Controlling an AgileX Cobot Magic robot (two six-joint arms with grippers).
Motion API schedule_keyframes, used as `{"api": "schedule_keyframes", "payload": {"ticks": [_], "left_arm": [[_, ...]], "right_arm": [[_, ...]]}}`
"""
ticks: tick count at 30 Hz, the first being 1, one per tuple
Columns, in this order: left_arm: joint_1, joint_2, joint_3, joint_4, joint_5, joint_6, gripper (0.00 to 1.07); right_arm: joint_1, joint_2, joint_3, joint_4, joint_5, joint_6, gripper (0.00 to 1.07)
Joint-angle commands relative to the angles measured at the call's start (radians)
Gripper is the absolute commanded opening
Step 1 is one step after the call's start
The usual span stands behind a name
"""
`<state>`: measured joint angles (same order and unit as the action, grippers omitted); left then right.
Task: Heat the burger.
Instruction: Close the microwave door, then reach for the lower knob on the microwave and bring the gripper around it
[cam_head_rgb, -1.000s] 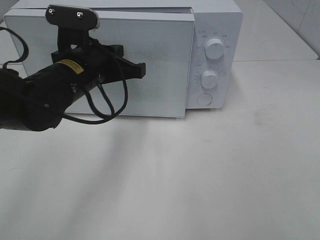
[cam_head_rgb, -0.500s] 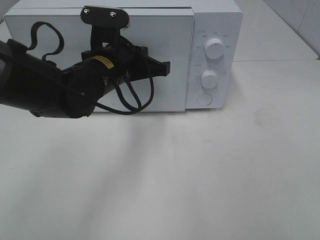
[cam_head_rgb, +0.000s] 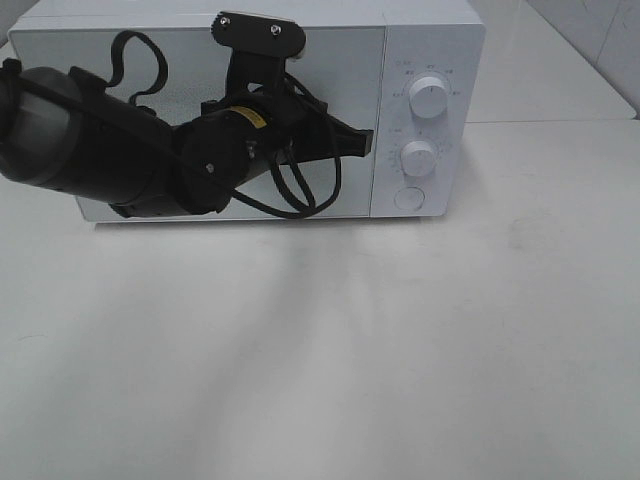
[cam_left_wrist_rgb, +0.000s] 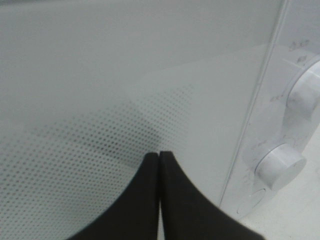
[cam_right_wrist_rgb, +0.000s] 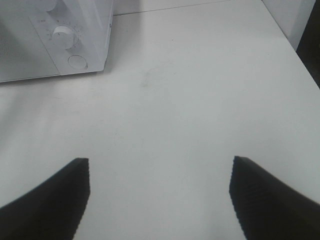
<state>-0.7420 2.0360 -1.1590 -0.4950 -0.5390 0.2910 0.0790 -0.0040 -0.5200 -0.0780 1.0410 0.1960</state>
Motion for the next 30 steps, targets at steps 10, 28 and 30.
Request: {"api": "schedule_keyframes", "payload": {"ticks": [10, 28, 30], "left_arm": [[-0.039, -0.144, 0.186, -0.069, -0.049, 0.003, 0.00], [-0.014, -0.343, 0.244, -0.029, 0.745, 0.027, 1.01], [0.023, -0.382, 0.244, -0.020, 0.857, 0.021, 1.01]], "right_arm": [[-0.008, -0.026, 0.002, -0.005, -0.008, -0.010, 0.76], [-0.008, -0.026, 0.002, -0.005, -0.008, -0.010, 0.76], [-0.008, -0.026, 0.002, -0.005, -0.008, -0.010, 0.76]]}}
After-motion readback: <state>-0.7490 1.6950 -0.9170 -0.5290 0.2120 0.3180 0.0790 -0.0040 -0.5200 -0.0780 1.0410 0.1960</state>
